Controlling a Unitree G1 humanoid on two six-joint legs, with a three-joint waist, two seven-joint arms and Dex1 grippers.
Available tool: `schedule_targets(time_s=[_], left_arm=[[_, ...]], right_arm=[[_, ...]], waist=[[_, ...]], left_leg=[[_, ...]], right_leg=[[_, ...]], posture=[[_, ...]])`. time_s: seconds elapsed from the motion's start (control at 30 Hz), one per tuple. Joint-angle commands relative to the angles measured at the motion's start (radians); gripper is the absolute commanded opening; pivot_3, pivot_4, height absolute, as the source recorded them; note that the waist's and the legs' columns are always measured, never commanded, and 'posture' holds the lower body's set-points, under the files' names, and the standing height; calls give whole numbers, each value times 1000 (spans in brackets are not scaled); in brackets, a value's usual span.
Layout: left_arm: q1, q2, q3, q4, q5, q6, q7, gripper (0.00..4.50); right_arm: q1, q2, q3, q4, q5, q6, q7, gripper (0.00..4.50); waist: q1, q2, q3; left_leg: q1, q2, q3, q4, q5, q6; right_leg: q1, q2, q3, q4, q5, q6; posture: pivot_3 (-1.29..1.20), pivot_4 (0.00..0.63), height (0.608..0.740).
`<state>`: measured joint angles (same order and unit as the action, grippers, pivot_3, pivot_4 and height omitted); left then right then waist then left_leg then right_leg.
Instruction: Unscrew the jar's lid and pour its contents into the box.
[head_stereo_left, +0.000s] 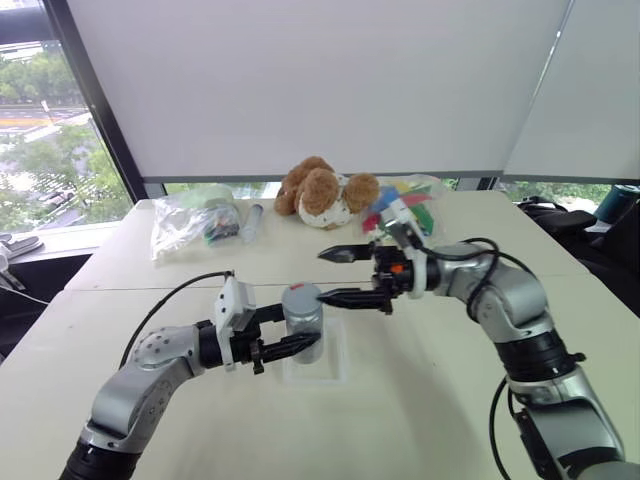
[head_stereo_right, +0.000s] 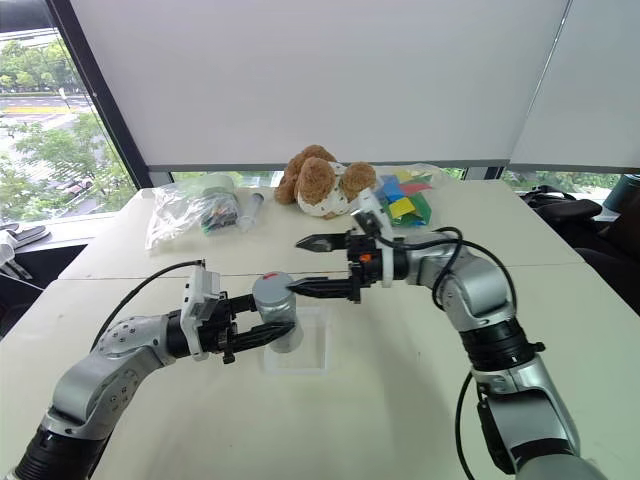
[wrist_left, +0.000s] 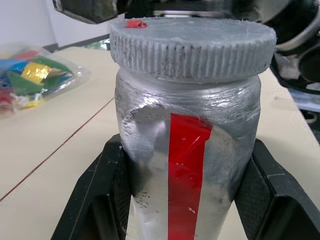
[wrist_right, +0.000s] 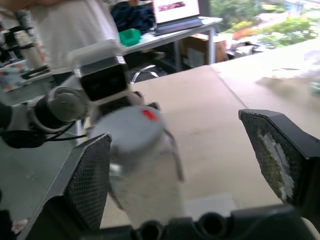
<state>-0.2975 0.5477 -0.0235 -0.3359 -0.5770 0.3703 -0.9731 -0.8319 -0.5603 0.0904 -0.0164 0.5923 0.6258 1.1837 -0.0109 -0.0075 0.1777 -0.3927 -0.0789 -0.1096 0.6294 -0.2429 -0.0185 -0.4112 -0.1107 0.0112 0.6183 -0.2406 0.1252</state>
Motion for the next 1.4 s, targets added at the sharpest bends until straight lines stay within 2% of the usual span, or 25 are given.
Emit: schedule_targets(time_s=[0.03,0.17,0.37,0.73,1.4], left_arm=[[-4,6,16,-44,-7,-24,-4,2079],[-2,7,19,-44,-6,-25,-2,2079],[-11,-2,10,-44,-3,-23,7,2079],[-19,-8,1,-35,3,-29,13,2079],[-16,-15,4,-39,8,-29,14,2079]], right_arm=[[-3,-11,-45,-55,64,11,44,4440],[-27,16,-46,-114,113,64,19,4440],[-51,125,46,-160,58,98,-115,4440],[-67,183,77,-75,-10,39,-151,4440],[-36,80,45,-1,-24,9,-31,4440]], waist=[[-3,0,0],[-4,0,0],[-2,0,0],[-4,0,0],[-3,0,0]], left_leg=[[0,0,0,0,0,0],[0,1,0,-1,0,0],[0,1,0,0,0,0],[0,0,0,0,0,0],[0,0,0,0,0,0]], right_leg=[[0,0,0,0,0,0],[-1,0,0,1,0,0],[-1,0,0,1,0,0],[-1,0,0,1,0,0],[-1,0,0,1,0,0]], posture=[[0,150,740],[0,150,740],[0,150,740],[0,150,740],[0,150,740]])
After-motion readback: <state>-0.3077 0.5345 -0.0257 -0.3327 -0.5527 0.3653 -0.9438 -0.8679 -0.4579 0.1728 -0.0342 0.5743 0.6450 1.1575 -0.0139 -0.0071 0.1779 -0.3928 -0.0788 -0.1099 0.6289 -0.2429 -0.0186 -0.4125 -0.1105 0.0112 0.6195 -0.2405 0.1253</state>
